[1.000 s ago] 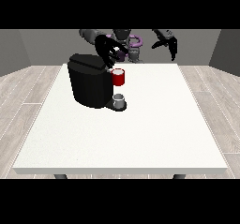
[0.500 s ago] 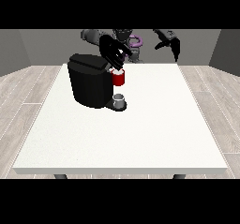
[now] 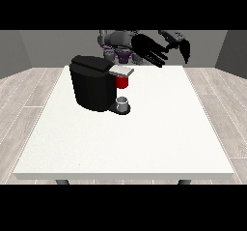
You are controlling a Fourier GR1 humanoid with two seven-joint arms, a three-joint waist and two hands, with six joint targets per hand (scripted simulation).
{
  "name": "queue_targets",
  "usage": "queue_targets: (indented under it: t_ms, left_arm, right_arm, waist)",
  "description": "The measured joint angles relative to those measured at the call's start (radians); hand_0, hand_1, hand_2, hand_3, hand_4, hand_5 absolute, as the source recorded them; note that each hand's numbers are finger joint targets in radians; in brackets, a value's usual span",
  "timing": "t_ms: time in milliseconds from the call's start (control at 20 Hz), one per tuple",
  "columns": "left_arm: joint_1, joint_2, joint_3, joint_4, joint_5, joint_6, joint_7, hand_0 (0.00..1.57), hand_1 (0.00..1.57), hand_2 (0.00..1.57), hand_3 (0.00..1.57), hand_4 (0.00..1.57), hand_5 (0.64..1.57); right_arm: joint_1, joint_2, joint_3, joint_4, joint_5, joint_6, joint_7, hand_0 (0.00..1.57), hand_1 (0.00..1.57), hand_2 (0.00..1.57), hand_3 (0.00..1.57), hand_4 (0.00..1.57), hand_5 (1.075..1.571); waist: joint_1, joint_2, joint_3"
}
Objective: Insert the coffee pod into the coffee machine and close the lid
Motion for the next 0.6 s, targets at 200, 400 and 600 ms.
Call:
queue_targets:
  t_ms: [200,400,600]
  left_arm:
    - [-0.036,0.007,0.014,0.007,0.006,0.002,-0.012,0.0,0.0,0.0,0.0,0.22,1.571]
    - [-0.033,0.024,0.03,0.009,0.024,-0.016,-0.021,0.0,0.0,0.0,0.0,0.33,1.571]
    - [-0.035,0.032,0.04,0.003,0.034,-0.019,-0.011,0.0,0.0,0.0,0.0,0.32,1.571]
  right_arm:
    - [-0.076,0.055,0.016,0.001,-0.018,-0.009,-0.069,0.0,0.0,0.0,0.0,0.0,1.571]
    - [-0.125,0.089,0.022,0.043,-0.026,-0.012,-0.109,0.0,0.0,0.0,0.0,0.1,1.571]
    - [-0.165,0.112,0.021,0.088,-0.032,-0.017,-0.158,0.0,0.0,0.0,0.0,0.0,1.571]
  waist:
    - [0.02,0.05,-0.0144]
    - [0.023,0.061,-0.0197]
    - [0.011,0.065,-0.0213]
